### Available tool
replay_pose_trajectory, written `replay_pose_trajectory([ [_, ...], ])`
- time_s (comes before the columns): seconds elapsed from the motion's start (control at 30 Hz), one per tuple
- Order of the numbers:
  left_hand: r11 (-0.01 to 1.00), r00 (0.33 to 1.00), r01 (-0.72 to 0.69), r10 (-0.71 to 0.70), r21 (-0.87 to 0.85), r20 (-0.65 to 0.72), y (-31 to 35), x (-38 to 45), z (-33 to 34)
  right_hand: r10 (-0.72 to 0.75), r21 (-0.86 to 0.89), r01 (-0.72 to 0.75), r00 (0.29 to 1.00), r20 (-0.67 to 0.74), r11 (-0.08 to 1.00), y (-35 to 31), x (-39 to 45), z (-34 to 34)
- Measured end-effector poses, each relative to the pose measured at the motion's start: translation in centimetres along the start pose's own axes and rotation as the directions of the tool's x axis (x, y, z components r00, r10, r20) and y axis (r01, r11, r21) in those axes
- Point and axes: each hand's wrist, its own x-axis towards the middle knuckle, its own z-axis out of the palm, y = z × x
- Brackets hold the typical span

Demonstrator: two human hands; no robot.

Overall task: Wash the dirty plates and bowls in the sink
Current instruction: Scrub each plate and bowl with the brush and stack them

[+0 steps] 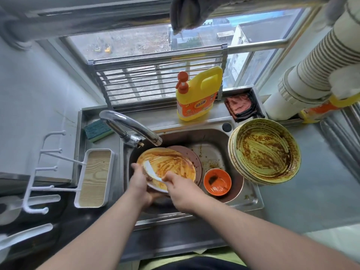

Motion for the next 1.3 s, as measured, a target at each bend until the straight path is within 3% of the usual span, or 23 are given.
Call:
replay_pose_trajectory([
  [0.17, 0.998, 0.998, 0.047, -0.048, -0.036, -0.033, 0.7, 2.2, -1.4, -0.028, -0.224, 0.053, 0.993, 0.113, 0.973, 2.6, -2.7, -1.7],
  [0.27, 0.999, 0.996, 0.015, -0.019, -0.041, -0.089, 0.3, 3.3, -1.8, 0.025, -0.360, 0.014, 0.994, 0.106, 0.933, 5.3, -3.8, -3.1],
  [0.4, 0.997, 0.998, -0.020, 0.015, -0.069, -0.065, -1.0, 3.3, -0.8, 0.024, -0.346, 0.002, 0.997, 0.071, 0.938, 5.1, -3.9, -2.6],
  [0.5, 0.996, 0.993, -0.086, 0.086, 0.003, -0.084, -1.7, 2.9, -0.1, -0.015, -0.335, 0.042, 0.996, 0.083, 0.941, 4.5, -3.6, -1.1],
  [0.67, 0.976, 0.976, -0.159, 0.178, 0.148, -0.129, 0.2, 3.5, -1.4, 0.119, -0.499, -0.089, 0.992, 0.030, 0.862, 9.9, -2.8, -4.2],
  [0.73, 0.971, 0.975, -0.164, 0.186, 0.173, -0.122, 0.5, 3.8, -1.7, 0.111, -0.531, -0.094, 0.994, 0.000, 0.842, 10.7, -2.5, -5.0],
  [0.9, 0.967, 0.962, -0.200, 0.224, 0.155, -0.155, -0.7, 3.8, -1.0, -0.021, -0.591, 0.085, 0.993, 0.114, 0.802, 8.4, -3.1, -1.6],
  [1.1, 0.957, 0.957, -0.192, 0.232, 0.219, -0.174, -1.1, 4.0, -2.2, 0.036, -0.691, -0.010, 0.999, 0.024, 0.723, 10.5, -1.8, -3.8],
  [1.23, 0.967, 0.960, -0.210, 0.232, 0.142, -0.158, -1.6, 3.4, -1.2, -0.096, -0.692, 0.190, 0.980, 0.173, 0.696, 7.1, -3.2, -2.1],
  [1.3, 0.963, 0.962, -0.216, 0.238, 0.162, -0.133, -2.4, 3.3, -0.7, -0.138, -0.692, 0.215, 0.976, 0.166, 0.689, 5.6, -3.1, -1.1],
])
